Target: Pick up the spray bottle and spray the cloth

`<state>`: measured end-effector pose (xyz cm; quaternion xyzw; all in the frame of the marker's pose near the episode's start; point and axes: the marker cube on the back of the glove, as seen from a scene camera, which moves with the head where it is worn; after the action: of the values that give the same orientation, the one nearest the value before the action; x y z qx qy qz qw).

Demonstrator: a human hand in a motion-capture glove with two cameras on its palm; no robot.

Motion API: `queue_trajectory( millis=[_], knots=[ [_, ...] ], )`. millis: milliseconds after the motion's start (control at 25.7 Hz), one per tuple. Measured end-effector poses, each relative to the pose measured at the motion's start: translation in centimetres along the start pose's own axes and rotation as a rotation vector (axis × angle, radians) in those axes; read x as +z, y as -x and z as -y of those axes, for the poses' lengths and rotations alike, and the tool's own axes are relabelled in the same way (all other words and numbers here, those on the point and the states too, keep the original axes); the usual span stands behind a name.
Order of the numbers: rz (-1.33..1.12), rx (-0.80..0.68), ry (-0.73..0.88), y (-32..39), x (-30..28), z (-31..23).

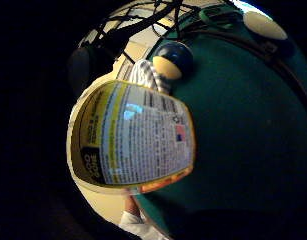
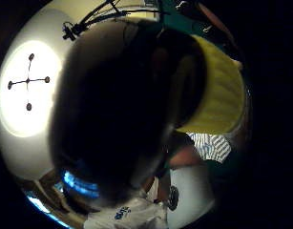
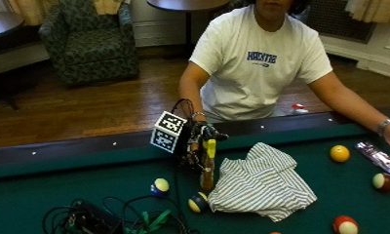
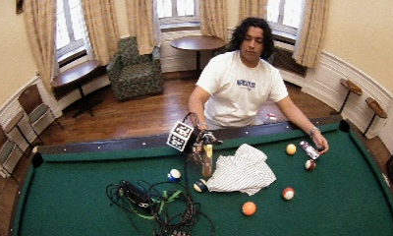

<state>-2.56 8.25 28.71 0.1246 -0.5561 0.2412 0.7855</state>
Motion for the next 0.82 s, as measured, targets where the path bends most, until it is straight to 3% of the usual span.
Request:
queue_trajectory(
  millis=[818],
  knots=[
    [0.006, 0.003, -0.032, -0.8, 0.9, 2.8]
  ],
)
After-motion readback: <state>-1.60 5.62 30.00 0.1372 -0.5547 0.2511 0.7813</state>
